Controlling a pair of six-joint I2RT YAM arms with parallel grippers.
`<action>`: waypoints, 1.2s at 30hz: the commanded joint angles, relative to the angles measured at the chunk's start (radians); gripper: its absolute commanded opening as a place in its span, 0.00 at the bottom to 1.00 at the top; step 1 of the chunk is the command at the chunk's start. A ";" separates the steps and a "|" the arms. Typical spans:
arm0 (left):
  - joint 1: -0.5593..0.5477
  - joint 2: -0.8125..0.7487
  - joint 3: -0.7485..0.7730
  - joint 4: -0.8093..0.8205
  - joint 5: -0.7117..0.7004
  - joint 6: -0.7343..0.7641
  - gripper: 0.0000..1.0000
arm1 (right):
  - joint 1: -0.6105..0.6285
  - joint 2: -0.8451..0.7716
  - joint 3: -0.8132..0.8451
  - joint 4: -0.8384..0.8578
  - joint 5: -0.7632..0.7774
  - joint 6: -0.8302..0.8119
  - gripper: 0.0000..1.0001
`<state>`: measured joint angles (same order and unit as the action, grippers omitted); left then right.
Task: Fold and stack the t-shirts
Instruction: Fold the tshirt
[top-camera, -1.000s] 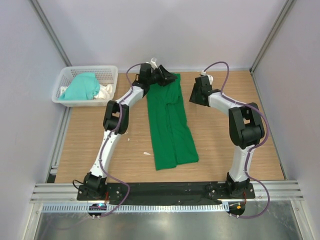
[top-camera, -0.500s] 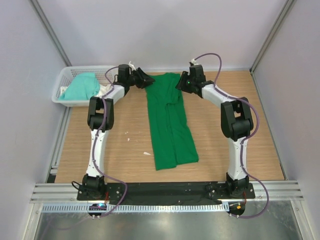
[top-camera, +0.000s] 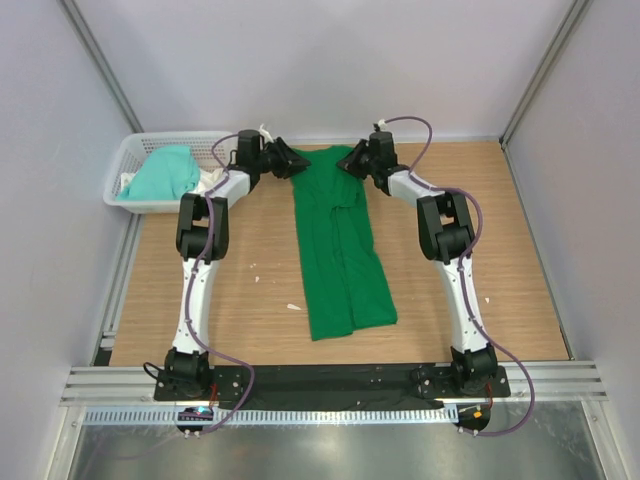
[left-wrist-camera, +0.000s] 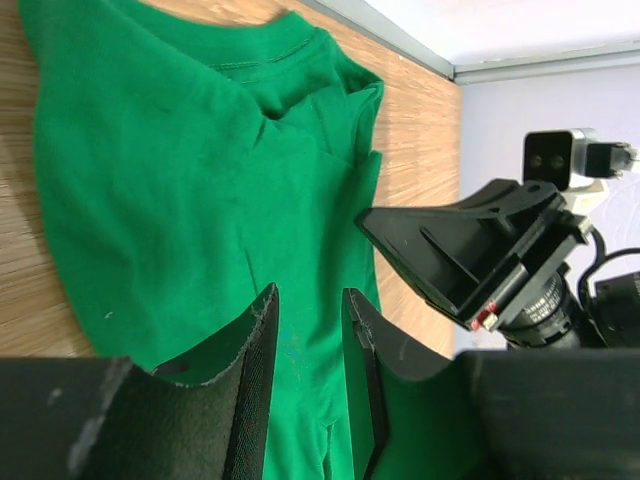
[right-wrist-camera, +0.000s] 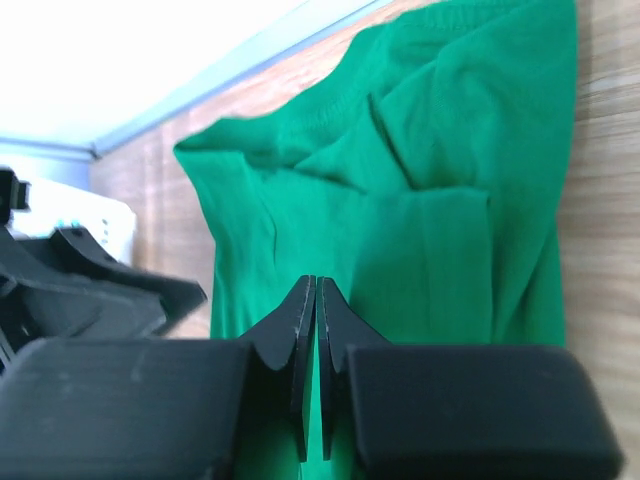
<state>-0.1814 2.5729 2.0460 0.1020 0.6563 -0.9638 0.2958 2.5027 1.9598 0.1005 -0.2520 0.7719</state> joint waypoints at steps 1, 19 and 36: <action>0.008 0.024 0.042 0.002 0.013 -0.003 0.33 | -0.014 0.036 0.060 0.105 -0.015 0.127 0.09; 0.057 0.118 0.316 -0.073 0.025 -0.047 0.43 | -0.076 0.131 0.327 -0.027 -0.131 0.113 0.32; -0.199 -0.875 -0.788 -0.129 0.009 0.117 0.48 | -0.086 -0.851 -0.655 -0.575 -0.136 -0.346 0.64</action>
<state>-0.3248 1.8519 1.4494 0.0292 0.6727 -0.9195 0.2119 1.7897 1.5452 -0.3840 -0.3626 0.4908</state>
